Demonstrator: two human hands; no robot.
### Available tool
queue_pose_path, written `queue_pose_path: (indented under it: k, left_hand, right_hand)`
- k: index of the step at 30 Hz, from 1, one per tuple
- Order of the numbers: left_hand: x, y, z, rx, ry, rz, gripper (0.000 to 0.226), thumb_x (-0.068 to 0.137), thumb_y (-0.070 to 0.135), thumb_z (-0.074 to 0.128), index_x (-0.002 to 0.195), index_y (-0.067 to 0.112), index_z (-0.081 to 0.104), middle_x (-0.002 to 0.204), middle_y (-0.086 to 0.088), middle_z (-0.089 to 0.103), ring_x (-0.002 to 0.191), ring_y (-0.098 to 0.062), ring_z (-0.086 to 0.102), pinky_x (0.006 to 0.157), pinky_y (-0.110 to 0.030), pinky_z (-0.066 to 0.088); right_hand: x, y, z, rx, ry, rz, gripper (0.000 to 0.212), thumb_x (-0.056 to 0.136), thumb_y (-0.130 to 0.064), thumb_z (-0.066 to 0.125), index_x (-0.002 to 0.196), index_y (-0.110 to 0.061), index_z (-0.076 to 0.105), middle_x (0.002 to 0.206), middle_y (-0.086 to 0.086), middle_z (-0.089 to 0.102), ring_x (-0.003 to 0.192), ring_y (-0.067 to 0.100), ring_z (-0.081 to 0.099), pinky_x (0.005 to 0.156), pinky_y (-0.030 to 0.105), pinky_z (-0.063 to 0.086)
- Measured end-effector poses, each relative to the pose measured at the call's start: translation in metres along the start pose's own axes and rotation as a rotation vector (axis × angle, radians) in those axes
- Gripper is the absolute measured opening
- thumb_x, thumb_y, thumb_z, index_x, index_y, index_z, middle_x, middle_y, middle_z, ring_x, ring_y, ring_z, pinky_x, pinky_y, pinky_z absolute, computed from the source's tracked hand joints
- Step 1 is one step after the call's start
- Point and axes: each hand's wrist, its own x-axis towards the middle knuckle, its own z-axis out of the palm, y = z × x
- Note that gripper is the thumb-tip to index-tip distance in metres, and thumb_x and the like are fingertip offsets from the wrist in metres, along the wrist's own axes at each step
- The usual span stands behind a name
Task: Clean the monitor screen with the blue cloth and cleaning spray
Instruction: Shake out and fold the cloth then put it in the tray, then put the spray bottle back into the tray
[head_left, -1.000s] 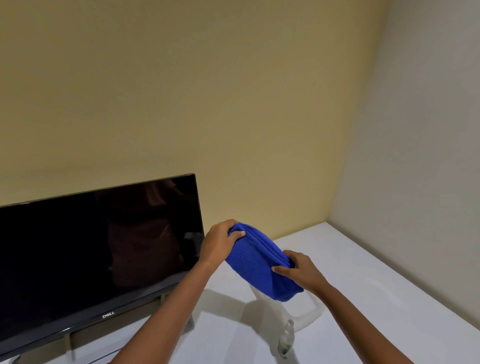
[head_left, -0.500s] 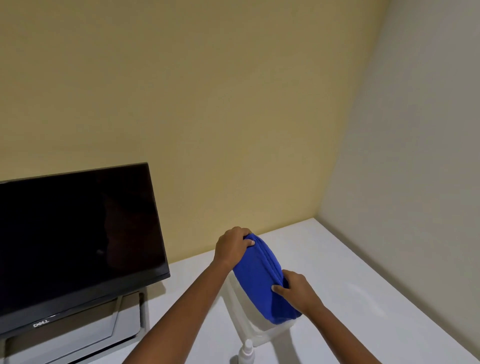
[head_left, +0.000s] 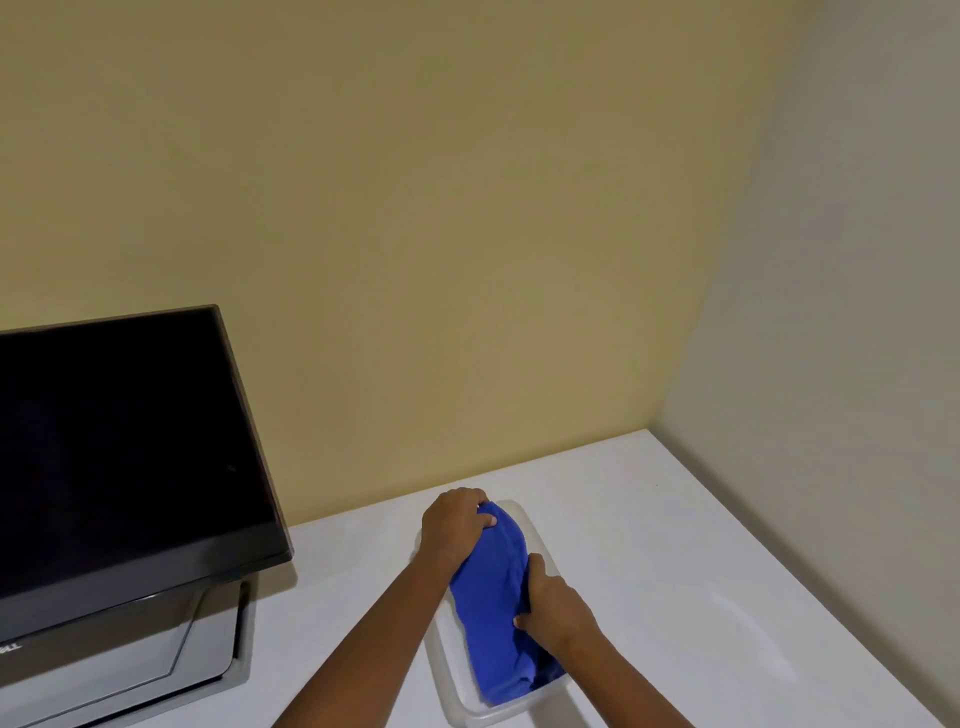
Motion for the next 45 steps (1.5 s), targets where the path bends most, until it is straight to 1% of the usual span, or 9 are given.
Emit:
queue_pose_path:
  k: [3,7,9,12,21,27,36,40,45]
  left_hand:
    - [0.001,0.003,0.015,0.018,-0.010,0.005,0.028,0.091,0.021,0.047,0.116,0.013,0.056,0.119,-0.006,0.060,0.106,-0.023,0.057,0.087,-0.031,0.044]
    - [-0.003,-0.002,0.034,0.266,0.147,0.150,0.024,0.090,0.019,0.053,0.114,0.016,0.056,0.110,-0.002,0.056,0.093,-0.019,0.061,0.075,-0.028,0.048]
    - [-0.007,-0.004,0.042,0.328,0.014,0.160,0.028,0.094,0.018,0.043,0.121,0.013,0.049,0.121,-0.007,0.050,0.102,-0.023,0.056,0.081,-0.033,0.047]
    - [-0.011,-0.011,0.054,0.375,-0.189,0.074,0.039,0.094,0.022,0.040,0.132,0.012,0.039,0.139,-0.009,0.039,0.120,-0.025,0.047,0.092,-0.036,0.044]
    - [-0.020,-0.014,0.055,0.272,-0.444,-0.047,0.058,0.092,0.030,0.045,0.144,0.017,0.023,0.154,-0.009,0.020,0.138,-0.025,0.031,0.111,-0.036,0.033]
    - [-0.048,-0.019,0.028,0.082,-0.232,-0.038,0.045,0.092,0.026,0.047,0.135,0.016,0.041,0.141,-0.006,0.044,0.127,-0.022,0.045,0.107,-0.031,0.036]
    - [-0.115,-0.051,0.001,0.019,0.293,-0.115,0.036,0.093,0.008,0.039,0.126,0.014,0.051,0.127,-0.007,0.057,0.117,-0.024,0.052,0.102,-0.031,0.038]
    - [-0.150,-0.067,0.000,-0.064,0.269,-0.248,0.036,0.094,0.009,0.038,0.128,0.017,0.048,0.131,-0.007,0.053,0.117,-0.023,0.054,0.098,-0.032,0.042]
    - [-0.192,-0.082,0.008,-0.090,0.115,-0.334,0.033,0.093,0.011,0.042,0.124,0.020,0.048,0.130,-0.004,0.052,0.116,-0.021,0.054,0.096,-0.030,0.043]
  right_hand:
    - [-0.004,0.000,0.009,-0.111,0.214,-0.044,0.064,0.091,-0.011,0.049,0.145,-0.013,0.014,0.125,0.016,0.050,0.093,0.027,0.052,0.079,0.037,0.048]
    - [0.000,-0.002,0.022,-0.351,0.320,-0.228,0.092,0.016,-0.038,0.094,0.100,-0.009,0.070,0.093,0.008,0.074,0.078,0.022,0.072,0.051,0.026,0.056]
    - [0.003,-0.002,0.023,-0.362,0.168,-0.246,0.096,0.034,-0.038,0.093,0.116,-0.001,0.062,0.122,0.018,0.061,0.111,0.030,0.061,0.080,0.032,0.056]
    - [0.012,0.006,0.026,-0.397,-0.108,-0.178,0.093,0.082,-0.028,0.067,0.148,-0.009,0.004,0.156,0.016,0.004,0.144,0.032,0.006,0.114,0.041,0.024]
    - [0.013,0.014,0.024,-0.435,-0.287,-0.195,0.084,0.085,-0.026,0.062,0.147,-0.011,0.007,0.152,0.017,0.014,0.141,0.030,0.016,0.109,0.043,0.033]
    - [-0.014,0.015,0.012,-0.149,-0.085,-0.234,0.046,0.091,-0.009,0.042,0.137,-0.014,0.035,0.134,0.012,0.043,0.119,0.029,0.047,0.095,0.036,0.044]
    - [-0.070,-0.009,0.018,0.189,-0.083,-0.413,0.059,0.089,0.000,0.044,0.143,-0.016,0.027,0.144,0.003,0.034,0.129,0.018,0.039,0.095,0.012,0.030]
    - [-0.090,-0.027,0.035,0.210,-0.095,-0.461,0.071,0.085,-0.006,0.052,0.146,-0.018,0.016,0.145,0.002,0.030,0.131,0.016,0.035,0.102,0.018,0.031]
    - [-0.108,-0.042,0.061,0.224,0.005,-0.507,0.049,0.089,-0.016,0.054,0.135,-0.021,0.039,0.123,0.000,0.040,0.102,0.004,0.041,0.087,0.009,0.034]
